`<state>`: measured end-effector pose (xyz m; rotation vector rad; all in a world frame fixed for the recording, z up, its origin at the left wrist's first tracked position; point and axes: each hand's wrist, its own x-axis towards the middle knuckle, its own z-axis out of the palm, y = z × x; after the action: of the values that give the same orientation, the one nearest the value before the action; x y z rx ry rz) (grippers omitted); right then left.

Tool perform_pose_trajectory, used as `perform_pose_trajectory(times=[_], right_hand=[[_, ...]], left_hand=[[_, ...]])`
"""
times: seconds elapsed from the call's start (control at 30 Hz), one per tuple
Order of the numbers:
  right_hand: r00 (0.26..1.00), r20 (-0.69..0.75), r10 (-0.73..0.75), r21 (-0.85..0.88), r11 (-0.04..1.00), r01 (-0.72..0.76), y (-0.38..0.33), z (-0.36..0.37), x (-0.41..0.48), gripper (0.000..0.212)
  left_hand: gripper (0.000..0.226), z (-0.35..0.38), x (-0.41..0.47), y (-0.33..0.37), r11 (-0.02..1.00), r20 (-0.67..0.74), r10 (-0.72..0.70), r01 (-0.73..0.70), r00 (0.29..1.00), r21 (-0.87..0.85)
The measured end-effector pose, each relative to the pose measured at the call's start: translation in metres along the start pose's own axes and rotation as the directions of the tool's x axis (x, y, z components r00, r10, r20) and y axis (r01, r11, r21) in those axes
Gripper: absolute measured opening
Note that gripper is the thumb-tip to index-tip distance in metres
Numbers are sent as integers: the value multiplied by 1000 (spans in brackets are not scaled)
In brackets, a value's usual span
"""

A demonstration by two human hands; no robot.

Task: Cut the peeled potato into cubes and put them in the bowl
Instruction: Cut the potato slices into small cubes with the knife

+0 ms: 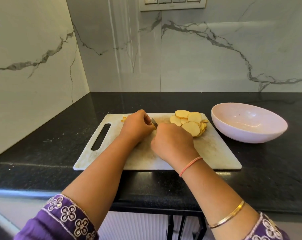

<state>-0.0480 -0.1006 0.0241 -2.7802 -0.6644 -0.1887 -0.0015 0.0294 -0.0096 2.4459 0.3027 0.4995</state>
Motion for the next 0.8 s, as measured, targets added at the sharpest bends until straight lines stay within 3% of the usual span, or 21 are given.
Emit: perform_pose_trajectory(times=[0.27, 0.47, 0.63, 0.8], right_hand=[[1000, 3, -11, -26, 1000, 11, -6, 7, -13, 20], [990, -97, -106, -136, 986, 92, -4, 21, -35, 37], [992, -74, -100, -59, 994, 96, 4, 3, -47, 16], [989, -144, -9, 56, 998, 17, 21, -10, -44, 24]], left_hand=[[17, 2, 2, -3, 1000, -15, 7, -7, 1000, 2], [18, 0, 5, -4, 1000, -14, -17, 17, 1000, 18], [18, 3, 1, -5, 1000, -2, -7, 7, 1000, -24], [22, 1, 0, -3, 999, 43, 21, -20, 999, -45]])
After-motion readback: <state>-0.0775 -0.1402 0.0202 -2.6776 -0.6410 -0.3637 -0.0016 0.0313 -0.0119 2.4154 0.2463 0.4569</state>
